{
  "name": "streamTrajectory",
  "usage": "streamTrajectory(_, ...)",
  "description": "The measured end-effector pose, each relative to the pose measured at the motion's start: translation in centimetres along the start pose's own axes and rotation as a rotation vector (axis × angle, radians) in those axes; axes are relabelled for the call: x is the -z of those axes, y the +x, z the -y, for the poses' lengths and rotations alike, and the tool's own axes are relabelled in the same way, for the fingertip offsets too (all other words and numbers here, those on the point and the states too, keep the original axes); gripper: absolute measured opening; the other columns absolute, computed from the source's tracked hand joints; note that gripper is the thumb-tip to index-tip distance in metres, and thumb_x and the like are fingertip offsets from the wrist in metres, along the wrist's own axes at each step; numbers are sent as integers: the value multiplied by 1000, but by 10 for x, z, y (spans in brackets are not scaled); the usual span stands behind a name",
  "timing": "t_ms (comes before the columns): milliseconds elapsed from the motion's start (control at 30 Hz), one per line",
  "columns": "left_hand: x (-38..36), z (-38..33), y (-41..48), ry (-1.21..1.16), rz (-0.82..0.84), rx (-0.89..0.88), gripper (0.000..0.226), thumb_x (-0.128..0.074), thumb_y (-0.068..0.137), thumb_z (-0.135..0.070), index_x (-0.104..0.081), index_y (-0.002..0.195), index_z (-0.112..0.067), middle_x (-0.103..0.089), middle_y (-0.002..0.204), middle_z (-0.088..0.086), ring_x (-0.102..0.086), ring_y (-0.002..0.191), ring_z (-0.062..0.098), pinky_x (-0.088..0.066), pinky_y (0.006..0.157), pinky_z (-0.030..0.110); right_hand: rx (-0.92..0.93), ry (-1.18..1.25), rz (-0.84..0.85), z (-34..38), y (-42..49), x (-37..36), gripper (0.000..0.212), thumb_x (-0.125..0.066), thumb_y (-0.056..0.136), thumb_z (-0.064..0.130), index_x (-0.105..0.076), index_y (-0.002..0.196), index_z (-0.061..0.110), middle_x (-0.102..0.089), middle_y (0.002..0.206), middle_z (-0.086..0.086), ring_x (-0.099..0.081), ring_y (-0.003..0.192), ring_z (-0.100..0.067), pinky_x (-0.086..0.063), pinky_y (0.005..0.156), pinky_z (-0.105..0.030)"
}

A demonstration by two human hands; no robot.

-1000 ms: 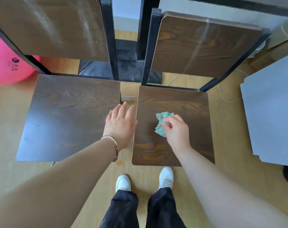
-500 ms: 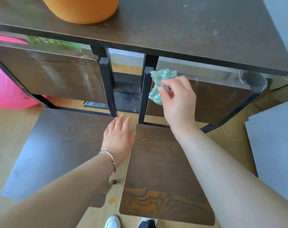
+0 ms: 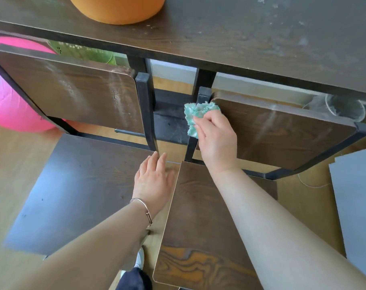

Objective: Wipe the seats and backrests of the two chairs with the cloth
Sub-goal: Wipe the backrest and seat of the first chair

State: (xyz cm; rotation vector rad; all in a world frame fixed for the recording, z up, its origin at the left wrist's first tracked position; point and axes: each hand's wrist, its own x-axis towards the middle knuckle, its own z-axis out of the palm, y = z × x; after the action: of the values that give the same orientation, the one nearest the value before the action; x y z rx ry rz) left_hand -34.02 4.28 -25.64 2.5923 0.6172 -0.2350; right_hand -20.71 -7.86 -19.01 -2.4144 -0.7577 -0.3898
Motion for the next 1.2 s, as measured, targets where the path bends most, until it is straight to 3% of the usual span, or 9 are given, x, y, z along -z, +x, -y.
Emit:
streamTrajectory(100,-2,11,7,21,15,-37,58,-32,100,-45,-18,152,-23,-19,159,0,-14,146,24,-21,117,41,-88,-1,66,-3,-22,-22,25,-69,89,15,-70,111,3,-65,108,-11,-63,99,-21,-59,82,-32)
streamTrajectory(267,-5,34,15,25,48,-63,57,-33,101,-45,-22,151,-22,-20,159,2,-15,146,25,-23,117,43,-282,46,133,-12,-51,-61,20,-61,96,20,-68,111,9,-59,107,-1,-51,94,-6,-53,85,-21)
streamTrajectory(433,-14,52,22,44,95,-87,57,-33,101,-45,-22,152,-22,-18,160,3,-14,146,25,-21,116,41,-290,-1,118,-17,-75,-97,16,-69,88,4,-72,103,3,-62,96,-8,-60,85,-24,-55,73,-31)
streamTrajectory(633,-27,62,29,52,120,-135,57,-36,100,-45,-24,151,-23,-20,159,3,-18,145,26,-25,115,42,-499,-15,88,-29,-100,-135,8,-69,88,4,-74,94,5,-65,100,-5,-65,87,-22,-52,76,-26)
streamTrajectory(800,-32,65,28,59,140,-142,57,-36,99,-45,-23,151,-24,-20,159,2,-18,145,26,-24,115,42,-669,24,193,-35,-103,-151,15,-67,89,6,-76,100,7,-65,106,-2,-64,90,-20,-47,77,-23)
streamTrajectory(967,-25,57,26,52,129,-149,58,-37,99,-46,-23,151,-24,-20,159,3,-18,145,26,-24,115,43,-638,111,51,-27,-95,-135,14,-71,85,4,-77,97,6,-68,101,-4,-65,87,-16,-49,79,-20)
streamTrajectory(1100,-17,51,22,54,121,-143,58,-36,99,-47,-23,151,-24,-19,159,3,-16,145,25,-25,115,43,-562,201,-119,-6,-79,-101,11,-72,85,5,-77,94,7,-67,95,-2,-58,81,-4,-50,75,-19)
streamTrajectory(1200,-10,43,17,63,105,-146,58,-34,99,-47,-23,151,-23,-20,159,3,-17,145,25,-25,115,43,-487,221,-214,9,-56,-64,12,-70,89,12,-76,97,7,-67,97,-1,-61,86,-6,-54,72,-19)
